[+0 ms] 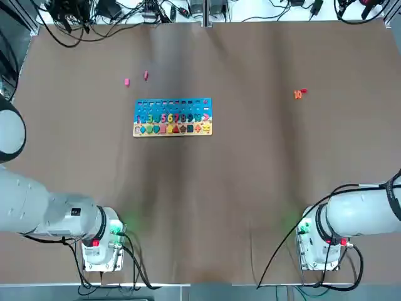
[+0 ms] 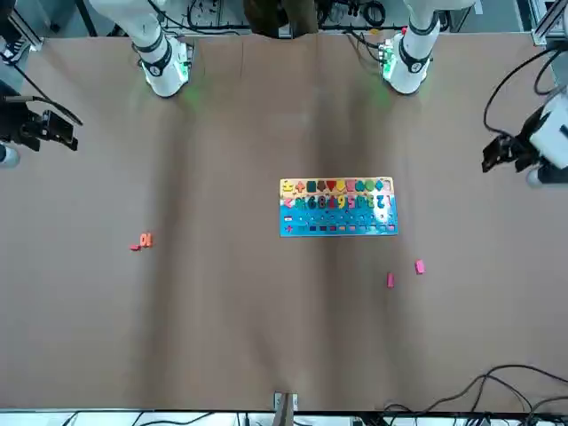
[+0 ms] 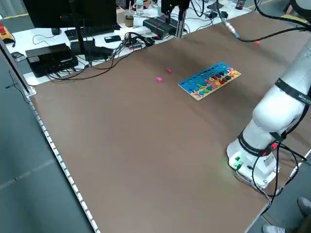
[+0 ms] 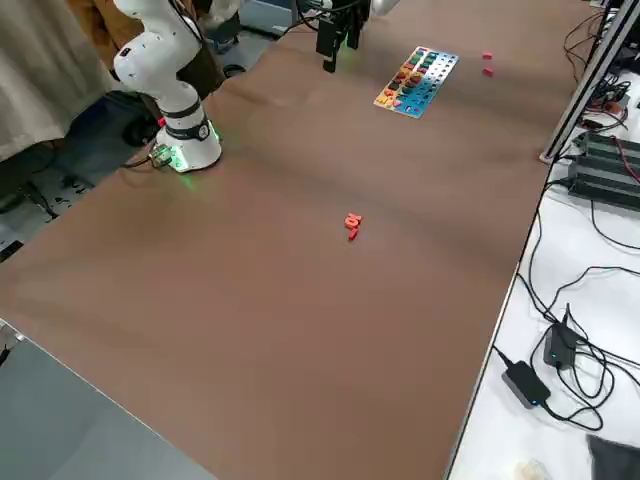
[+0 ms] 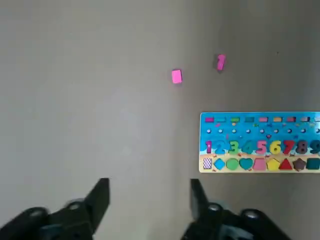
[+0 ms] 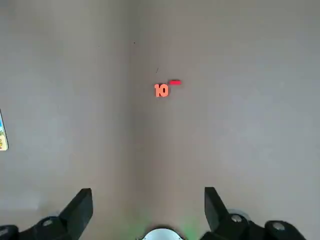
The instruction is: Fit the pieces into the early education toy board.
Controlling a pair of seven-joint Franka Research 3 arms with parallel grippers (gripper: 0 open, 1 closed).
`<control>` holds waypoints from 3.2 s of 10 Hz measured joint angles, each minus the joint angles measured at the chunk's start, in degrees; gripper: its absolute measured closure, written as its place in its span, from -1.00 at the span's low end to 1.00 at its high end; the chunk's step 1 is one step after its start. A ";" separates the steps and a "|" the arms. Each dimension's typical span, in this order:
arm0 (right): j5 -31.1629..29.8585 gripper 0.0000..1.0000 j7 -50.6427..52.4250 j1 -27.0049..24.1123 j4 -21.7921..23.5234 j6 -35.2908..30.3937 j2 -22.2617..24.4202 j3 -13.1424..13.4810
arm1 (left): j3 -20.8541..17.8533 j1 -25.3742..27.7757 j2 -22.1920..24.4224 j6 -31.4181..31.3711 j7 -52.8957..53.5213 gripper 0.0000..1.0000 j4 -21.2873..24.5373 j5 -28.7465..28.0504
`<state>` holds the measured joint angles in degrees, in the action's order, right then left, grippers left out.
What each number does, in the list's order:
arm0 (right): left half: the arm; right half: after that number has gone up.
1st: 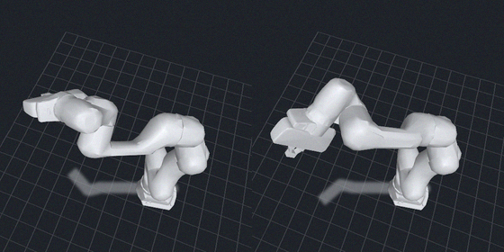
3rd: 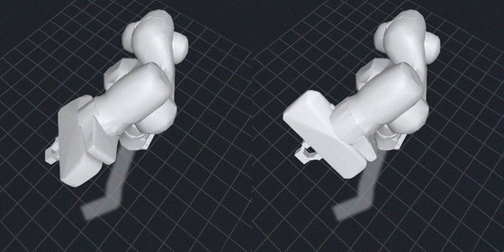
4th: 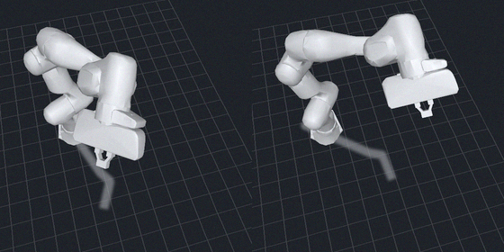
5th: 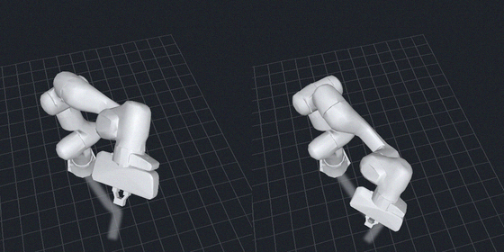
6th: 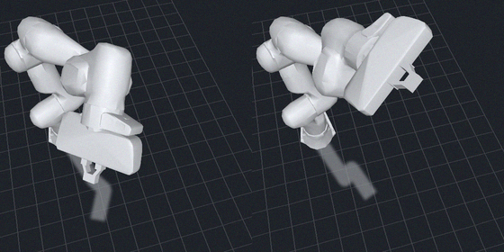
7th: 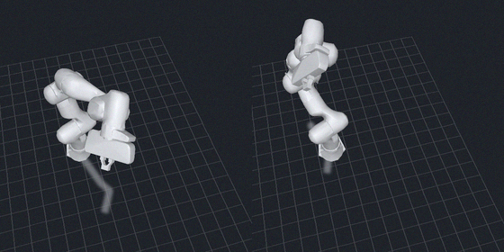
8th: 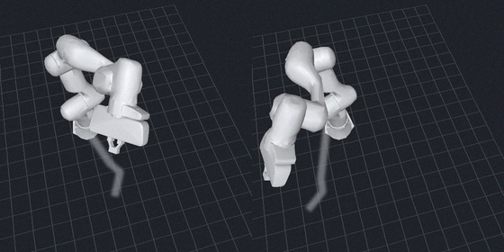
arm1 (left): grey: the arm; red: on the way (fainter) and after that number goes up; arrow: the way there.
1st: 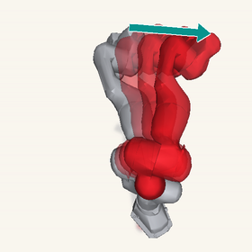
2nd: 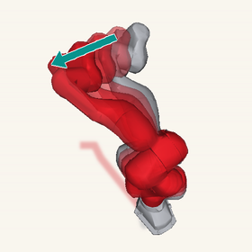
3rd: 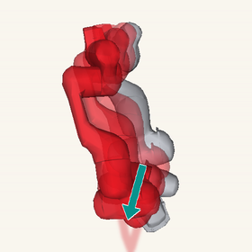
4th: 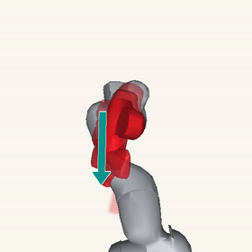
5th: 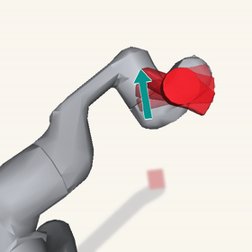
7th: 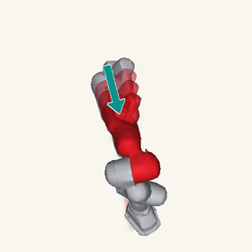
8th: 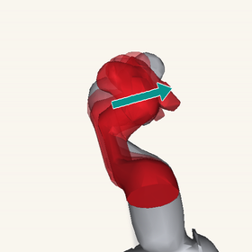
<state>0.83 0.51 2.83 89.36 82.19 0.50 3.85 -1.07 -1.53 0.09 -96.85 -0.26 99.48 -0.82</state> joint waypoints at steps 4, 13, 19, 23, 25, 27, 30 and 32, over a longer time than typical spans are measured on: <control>0.00 -0.96 0.01 0.00 0.24 0.01 -1.58 0.01 | 1.05 -0.24 0.01 -5.65 -0.88 0.76 8.53 0.02; 0.02 -0.94 2.29 -1.48 4.37 15.52 -9.73 0.22 | 3.16 -0.46 -1.46 -40.89 -1.76 0.98 40.12 0.03; 0.15 -0.86 3.46 -2.42 23.46 37.75 -11.34 0.11 | 6.33 -0.52 -10.39 -51.73 -3.22 0.98 42.21 0.02; 1.57 -0.74 3.48 -2.45 32.59 45.54 -11.60 -0.71 | 6.84 -0.55 -14.88 -55.73 -4.18 0.98 42.25 0.02; 2.53 -0.68 3.51 -2.43 34.35 47.52 -12.18 -1.08 | 7.67 -0.57 -16.38 -57.81 -5.95 0.98 42.24 0.02; 2.56 -0.66 3.72 -2.40 36.37 52.22 -14.00 -1.84 | 8.25 -0.58 -16.72 -58.51 -6.93 0.98 42.23 0.02; 2.56 -0.60 4.16 -2.38 37.25 56.85 -17.41 -2.79 | 8.48 -0.63 -16.82 -59.41 -9.14 0.98 42.36 0.02; 2.56 -0.57 5.18 -2.44 37.28 59.01 -19.22 -2.83 | 10.19 -0.94 -17.18 -60.84 -12.53 0.98 42.23 0.00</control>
<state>3.39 5.70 0.39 126.64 141.20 -18.72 1.01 9.13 -2.48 -17.09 -157.69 -12.79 141.71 -0.82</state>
